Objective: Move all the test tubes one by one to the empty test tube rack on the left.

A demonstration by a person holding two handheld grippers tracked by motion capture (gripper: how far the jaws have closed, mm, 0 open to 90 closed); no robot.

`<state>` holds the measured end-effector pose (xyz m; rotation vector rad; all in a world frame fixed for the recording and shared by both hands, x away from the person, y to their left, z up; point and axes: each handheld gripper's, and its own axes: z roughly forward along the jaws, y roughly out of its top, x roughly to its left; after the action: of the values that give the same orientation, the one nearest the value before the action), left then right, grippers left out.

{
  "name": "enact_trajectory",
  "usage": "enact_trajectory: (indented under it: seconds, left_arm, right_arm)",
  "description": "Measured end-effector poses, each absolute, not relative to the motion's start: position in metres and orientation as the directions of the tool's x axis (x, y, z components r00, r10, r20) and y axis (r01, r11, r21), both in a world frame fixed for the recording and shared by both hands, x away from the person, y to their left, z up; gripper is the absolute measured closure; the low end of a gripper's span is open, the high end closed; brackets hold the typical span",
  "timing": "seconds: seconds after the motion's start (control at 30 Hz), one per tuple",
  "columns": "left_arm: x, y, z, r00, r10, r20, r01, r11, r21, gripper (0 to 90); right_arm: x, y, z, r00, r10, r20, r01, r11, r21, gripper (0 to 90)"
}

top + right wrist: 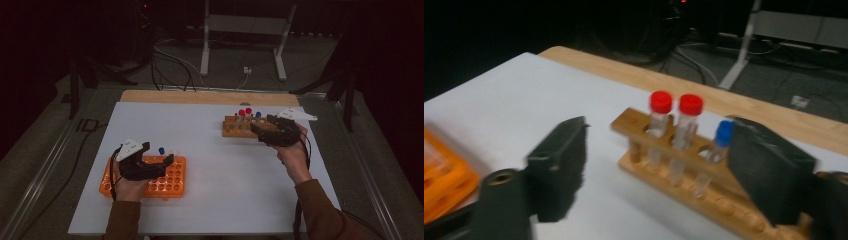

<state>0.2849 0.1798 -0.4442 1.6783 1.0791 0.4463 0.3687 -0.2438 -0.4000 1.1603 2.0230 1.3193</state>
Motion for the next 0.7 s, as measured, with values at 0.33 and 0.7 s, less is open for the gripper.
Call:
enact_trajectory:
  seconds: [0.33, 0.7]
  left_arm:
    - [0.286, 0.179, -0.446, 0.519, 0.828, -0.211, 0.453, -0.058, 0.89, 0.5]
    - [0.287, 0.178, -0.448, 0.52, 0.826, -0.217, 0.459, -0.057, 0.886, 0.5]
  right_arm:
    - [0.406, -0.243, -0.416, -0.439, 0.897, 0.046, 0.435, 0.167, 0.885, 47.8]
    - [0.437, -0.241, -0.435, -0.354, 0.932, 0.08, 0.495, 0.113, 0.861, 62.7]
